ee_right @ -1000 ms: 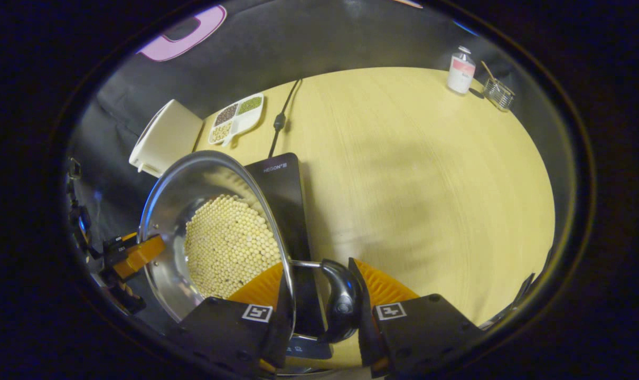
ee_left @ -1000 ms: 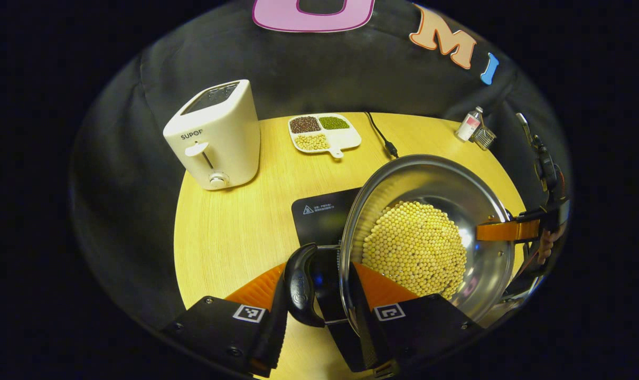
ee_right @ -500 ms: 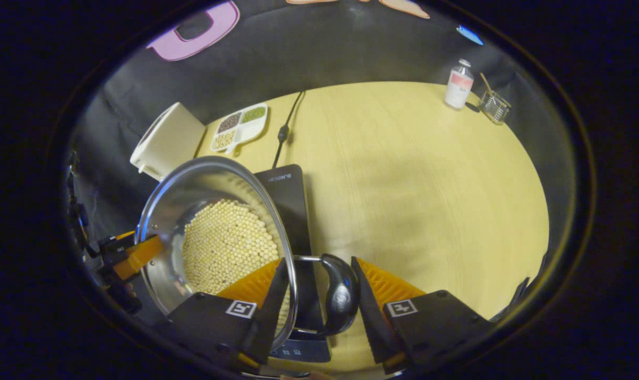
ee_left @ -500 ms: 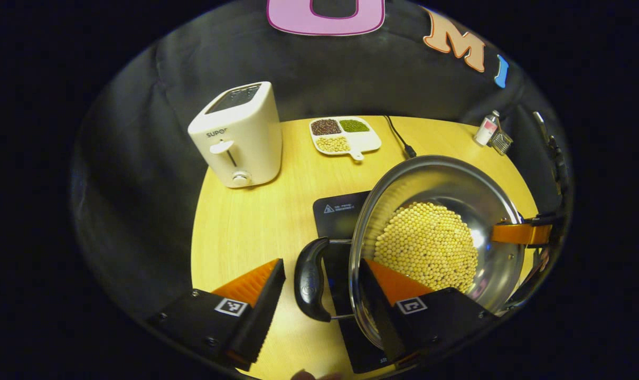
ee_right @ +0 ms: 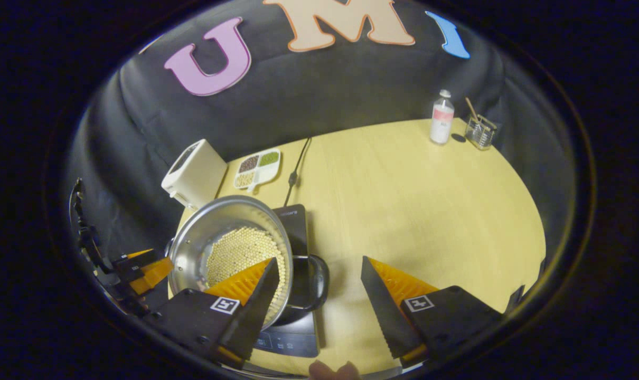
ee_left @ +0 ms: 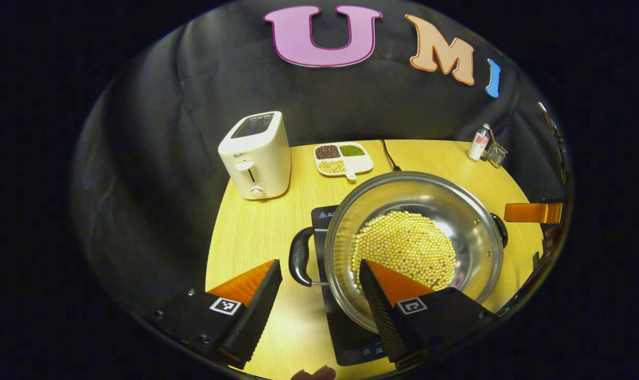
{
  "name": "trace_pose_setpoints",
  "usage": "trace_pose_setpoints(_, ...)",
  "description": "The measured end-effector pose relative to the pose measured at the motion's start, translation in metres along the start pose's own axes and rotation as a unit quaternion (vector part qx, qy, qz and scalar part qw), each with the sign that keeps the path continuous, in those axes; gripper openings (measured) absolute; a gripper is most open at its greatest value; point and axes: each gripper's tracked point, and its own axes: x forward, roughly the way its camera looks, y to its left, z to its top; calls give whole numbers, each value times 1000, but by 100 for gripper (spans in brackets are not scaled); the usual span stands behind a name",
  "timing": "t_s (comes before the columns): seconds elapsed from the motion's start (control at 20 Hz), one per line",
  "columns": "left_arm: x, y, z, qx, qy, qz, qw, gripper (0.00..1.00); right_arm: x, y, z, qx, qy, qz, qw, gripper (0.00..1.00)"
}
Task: First push the handle of the pot to place it horizontally, then grasp the pot with both hands and set it on the induction cooktop.
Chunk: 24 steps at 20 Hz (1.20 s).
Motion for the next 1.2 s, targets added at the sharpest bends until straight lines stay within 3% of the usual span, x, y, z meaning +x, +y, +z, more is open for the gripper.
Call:
trace_pose_setpoints(0.2,-50,-37,2,3,-25,20,999,91,-51,-32,21,-20,-76,23,997,96)
trace_pose_setpoints(0.25,-65,-49,6,7,-39,28,999,92,-67,-44,26,-26,-94,30,995,92)
trace_pose_setpoints(0.3,-82,-63,11,11,-60,37,997,91,-88,-54,29,-30,-113,41,992,96)
trace_pose_setpoints(0.45,-137,-109,23,22,-124,72,990,90,-144,-88,38,-35,-186,66,980,96)
trace_pose_setpoints(0.5,-157,-128,28,32,-147,73,986,90,-160,-98,39,-32,-214,71,974,92)
trace_pose_setpoints(0.6,-193,-162,41,56,-189,77,977,90,-188,-118,28,-28,-232,74,970,95)
trace_pose_setpoints(0.65,-207,-180,52,64,-211,74,973,90,-200,-127,22,-29,-233,75,969,91)
trace_pose_setpoints(0.7,-222,-197,60,71,-234,68,967,90,-210,-137,25,-30,-249,72,965,95)
trace_pose_setpoints(0.75,-237,-211,69,77,-258,64,961,94,-222,-144,31,-34,-274,72,958,92)
trace_pose_setpoints(0.8,-249,-222,76,79,-274,64,956,90,-236,-153,37,-34,-298,71,951,95)
trace_pose_setpoints(0.85,-258,-232,81,80,-291,64,951,87,-250,-157,43,-34,-320,73,944,91)
trace_pose_setpoints(0.9,-269,-242,90,80,-313,61,944,94,-266,-161,48,-37,-346,72,935,91)
trace_pose_setpoints(0.95,-278,-252,95,80,-329,55,939,90,-279,-169,58,-42,-375,60,924,91)
trace_pose_setpoints(1.05,-278,-264,91,77,-327,39,941,91,-296,-180,62,-51,-397,45,915,91)
trace_pose_setpoints(1.2,-290,-263,90,53,-333,32,941,92,-308,-176,54,-64,-394,42,916,92)
